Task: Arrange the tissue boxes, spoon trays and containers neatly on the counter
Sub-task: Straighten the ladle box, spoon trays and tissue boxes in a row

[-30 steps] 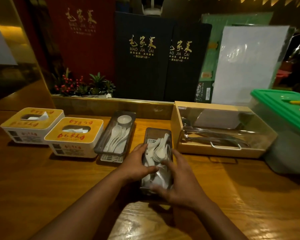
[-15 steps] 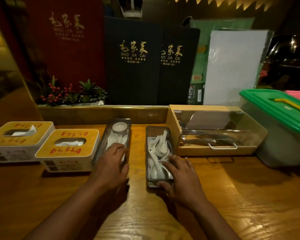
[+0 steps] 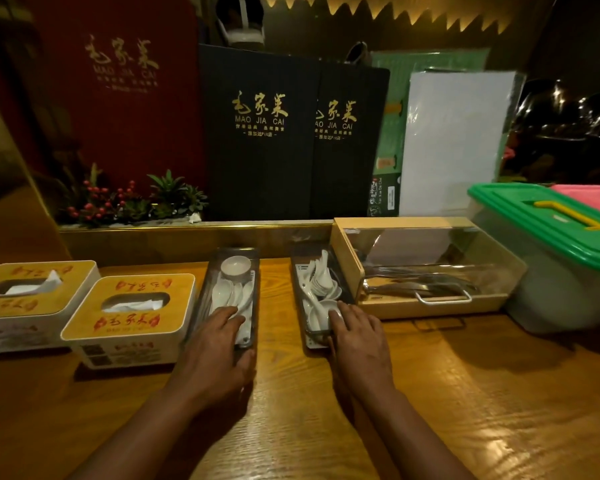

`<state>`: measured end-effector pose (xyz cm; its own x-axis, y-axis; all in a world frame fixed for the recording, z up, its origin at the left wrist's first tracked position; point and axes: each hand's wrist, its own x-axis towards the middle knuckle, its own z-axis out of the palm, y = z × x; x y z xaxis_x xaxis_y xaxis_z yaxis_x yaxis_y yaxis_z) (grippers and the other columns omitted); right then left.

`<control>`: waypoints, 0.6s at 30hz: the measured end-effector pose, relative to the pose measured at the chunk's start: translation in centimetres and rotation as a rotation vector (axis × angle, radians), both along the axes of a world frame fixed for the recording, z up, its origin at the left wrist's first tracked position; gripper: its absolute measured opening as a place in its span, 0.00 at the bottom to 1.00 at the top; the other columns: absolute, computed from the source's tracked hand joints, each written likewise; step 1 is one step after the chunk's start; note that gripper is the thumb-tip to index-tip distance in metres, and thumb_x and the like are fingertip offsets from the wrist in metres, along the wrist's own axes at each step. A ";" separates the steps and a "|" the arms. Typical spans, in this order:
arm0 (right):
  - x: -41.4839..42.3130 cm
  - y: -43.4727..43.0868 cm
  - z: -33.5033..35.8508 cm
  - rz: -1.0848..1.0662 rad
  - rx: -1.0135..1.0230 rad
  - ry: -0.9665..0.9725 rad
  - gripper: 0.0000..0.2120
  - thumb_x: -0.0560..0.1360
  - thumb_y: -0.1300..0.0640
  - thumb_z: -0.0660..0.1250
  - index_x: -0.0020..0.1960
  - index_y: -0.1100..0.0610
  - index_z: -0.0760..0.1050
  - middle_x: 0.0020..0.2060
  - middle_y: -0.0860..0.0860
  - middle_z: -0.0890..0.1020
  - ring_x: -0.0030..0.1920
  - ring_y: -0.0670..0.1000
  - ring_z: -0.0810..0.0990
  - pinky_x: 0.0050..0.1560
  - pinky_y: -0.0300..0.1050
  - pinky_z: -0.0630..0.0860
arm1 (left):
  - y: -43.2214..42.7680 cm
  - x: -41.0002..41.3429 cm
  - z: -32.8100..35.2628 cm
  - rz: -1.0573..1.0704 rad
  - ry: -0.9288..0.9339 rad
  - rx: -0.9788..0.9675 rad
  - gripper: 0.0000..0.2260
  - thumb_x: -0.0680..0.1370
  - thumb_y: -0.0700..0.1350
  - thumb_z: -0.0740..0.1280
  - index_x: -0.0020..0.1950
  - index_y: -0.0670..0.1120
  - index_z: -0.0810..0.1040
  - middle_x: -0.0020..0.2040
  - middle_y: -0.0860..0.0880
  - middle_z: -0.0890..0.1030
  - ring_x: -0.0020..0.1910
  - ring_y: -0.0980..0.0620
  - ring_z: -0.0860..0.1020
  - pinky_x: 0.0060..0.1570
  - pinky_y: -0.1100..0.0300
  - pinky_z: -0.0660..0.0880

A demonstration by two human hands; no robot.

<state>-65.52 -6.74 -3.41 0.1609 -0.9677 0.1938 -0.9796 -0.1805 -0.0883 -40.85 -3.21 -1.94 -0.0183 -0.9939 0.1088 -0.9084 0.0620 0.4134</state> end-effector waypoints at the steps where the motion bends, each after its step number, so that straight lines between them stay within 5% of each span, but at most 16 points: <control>1: 0.1 -0.2 0.0 0.005 0.001 0.009 0.33 0.70 0.56 0.79 0.73 0.54 0.74 0.73 0.56 0.75 0.74 0.58 0.72 0.71 0.58 0.70 | -0.1 0.0 -0.1 0.003 0.000 -0.003 0.32 0.76 0.59 0.67 0.78 0.53 0.63 0.81 0.53 0.59 0.79 0.52 0.58 0.75 0.51 0.61; 5: 0.4 -1.2 0.0 0.036 -0.011 0.014 0.32 0.79 0.57 0.69 0.80 0.55 0.63 0.80 0.57 0.64 0.81 0.58 0.60 0.77 0.56 0.60 | -0.1 0.1 -0.4 0.015 0.012 -0.010 0.32 0.76 0.58 0.68 0.78 0.53 0.64 0.81 0.53 0.59 0.79 0.52 0.58 0.74 0.51 0.62; 12: 0.9 -2.4 -0.4 0.035 -0.012 0.019 0.32 0.80 0.56 0.67 0.81 0.57 0.59 0.81 0.59 0.61 0.81 0.60 0.58 0.78 0.57 0.58 | 0.3 0.5 -0.5 -0.010 0.027 -0.038 0.33 0.76 0.57 0.69 0.79 0.52 0.62 0.81 0.54 0.57 0.80 0.54 0.55 0.74 0.55 0.57; 18: 2.0 -2.1 0.3 0.025 0.023 -0.037 0.31 0.83 0.49 0.60 0.83 0.56 0.54 0.83 0.59 0.55 0.83 0.59 0.51 0.81 0.57 0.50 | 2.5 2.0 -0.2 -0.011 0.087 -0.150 0.30 0.75 0.52 0.72 0.76 0.54 0.68 0.76 0.56 0.66 0.73 0.58 0.64 0.67 0.63 0.64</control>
